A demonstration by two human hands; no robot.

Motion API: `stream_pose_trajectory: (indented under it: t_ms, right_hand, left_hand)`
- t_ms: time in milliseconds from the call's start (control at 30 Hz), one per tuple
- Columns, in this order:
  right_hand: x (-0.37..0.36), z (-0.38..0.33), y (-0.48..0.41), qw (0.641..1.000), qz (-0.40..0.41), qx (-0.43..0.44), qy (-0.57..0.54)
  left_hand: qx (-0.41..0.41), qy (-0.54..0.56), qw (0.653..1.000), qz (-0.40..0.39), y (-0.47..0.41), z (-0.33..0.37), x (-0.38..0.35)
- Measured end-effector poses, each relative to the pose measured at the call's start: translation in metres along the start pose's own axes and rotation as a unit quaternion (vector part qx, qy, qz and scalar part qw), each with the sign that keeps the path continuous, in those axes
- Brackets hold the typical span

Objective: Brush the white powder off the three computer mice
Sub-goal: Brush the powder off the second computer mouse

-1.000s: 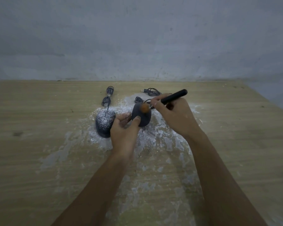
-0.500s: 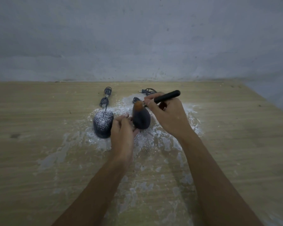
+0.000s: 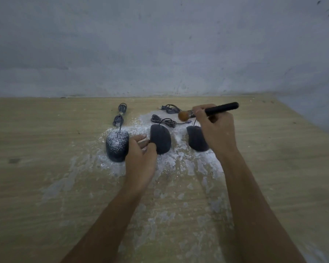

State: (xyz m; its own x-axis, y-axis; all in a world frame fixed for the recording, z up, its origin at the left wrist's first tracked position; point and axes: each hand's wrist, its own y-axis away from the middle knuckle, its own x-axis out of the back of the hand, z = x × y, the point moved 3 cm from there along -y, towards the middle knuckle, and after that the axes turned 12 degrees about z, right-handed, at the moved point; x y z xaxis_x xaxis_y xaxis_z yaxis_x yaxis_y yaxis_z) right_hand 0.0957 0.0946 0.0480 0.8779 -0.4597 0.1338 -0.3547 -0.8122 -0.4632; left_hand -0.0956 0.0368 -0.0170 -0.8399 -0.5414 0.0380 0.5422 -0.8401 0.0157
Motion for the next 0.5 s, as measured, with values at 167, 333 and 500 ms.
stream_pose_trajectory:
  t_ms: [167,333,500]
  right_hand:
    - [0.016,0.010,-0.009,0.987,0.122,-0.074,-0.073]
    - [0.013,0.013,-0.010,0.985,0.124,-0.086,-0.085]
    - [0.010,0.014,-0.009,0.987,0.114,-0.080,-0.074]
  left_hand:
    - [-0.068,-0.064,0.995,-0.035,0.003,0.001,0.002]
    - [-0.119,-0.091,0.989,-0.016,0.001,0.002,-0.002]
    - [-0.130,-0.093,0.987,-0.014,-0.004,0.000,-0.008]
